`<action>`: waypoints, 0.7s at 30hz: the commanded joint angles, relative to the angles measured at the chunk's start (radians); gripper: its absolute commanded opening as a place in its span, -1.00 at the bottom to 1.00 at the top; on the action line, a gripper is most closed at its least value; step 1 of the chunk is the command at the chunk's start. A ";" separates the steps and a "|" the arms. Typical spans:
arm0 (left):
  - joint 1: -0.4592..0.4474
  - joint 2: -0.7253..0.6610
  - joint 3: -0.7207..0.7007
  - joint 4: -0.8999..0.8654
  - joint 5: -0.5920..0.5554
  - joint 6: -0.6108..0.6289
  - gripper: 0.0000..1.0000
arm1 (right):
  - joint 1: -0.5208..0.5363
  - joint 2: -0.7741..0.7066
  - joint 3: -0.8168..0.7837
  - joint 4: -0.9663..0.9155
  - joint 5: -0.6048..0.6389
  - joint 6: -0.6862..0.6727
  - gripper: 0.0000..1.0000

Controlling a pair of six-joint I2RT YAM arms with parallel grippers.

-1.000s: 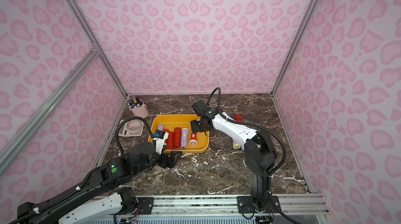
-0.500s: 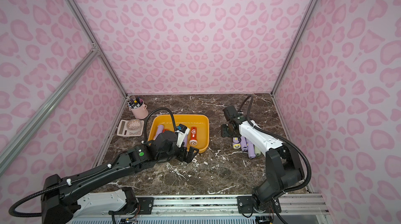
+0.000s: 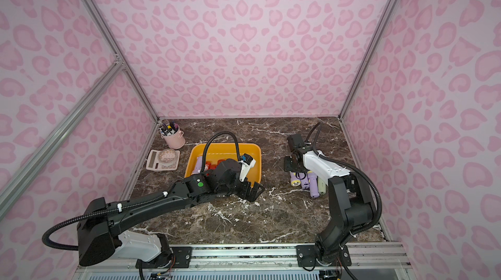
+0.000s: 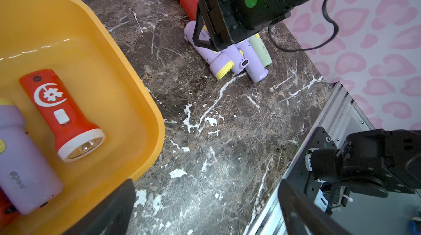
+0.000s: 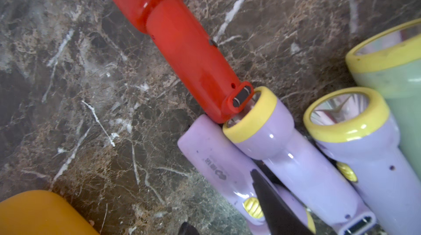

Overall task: Put the flashlights into the storage boxes
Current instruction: Pick up the flashlight from the center of the board.

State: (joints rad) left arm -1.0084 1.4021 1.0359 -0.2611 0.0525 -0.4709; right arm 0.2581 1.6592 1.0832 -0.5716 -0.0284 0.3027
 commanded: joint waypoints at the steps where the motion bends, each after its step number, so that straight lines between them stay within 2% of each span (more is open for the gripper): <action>1: -0.001 0.003 0.016 0.018 -0.002 -0.008 0.98 | -0.008 0.021 -0.004 0.031 -0.005 -0.013 0.21; 14: -0.001 -0.032 -0.025 0.016 -0.027 -0.003 0.97 | -0.013 0.105 -0.005 0.052 -0.033 -0.001 0.18; 21: -0.002 -0.073 -0.057 0.010 -0.049 0.002 0.97 | -0.011 0.120 -0.001 0.043 -0.028 0.012 -0.12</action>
State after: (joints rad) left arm -1.0100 1.3453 0.9916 -0.2611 0.0235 -0.4709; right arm 0.2459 1.7744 1.0828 -0.5365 -0.0689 0.3035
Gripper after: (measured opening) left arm 0.987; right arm 0.449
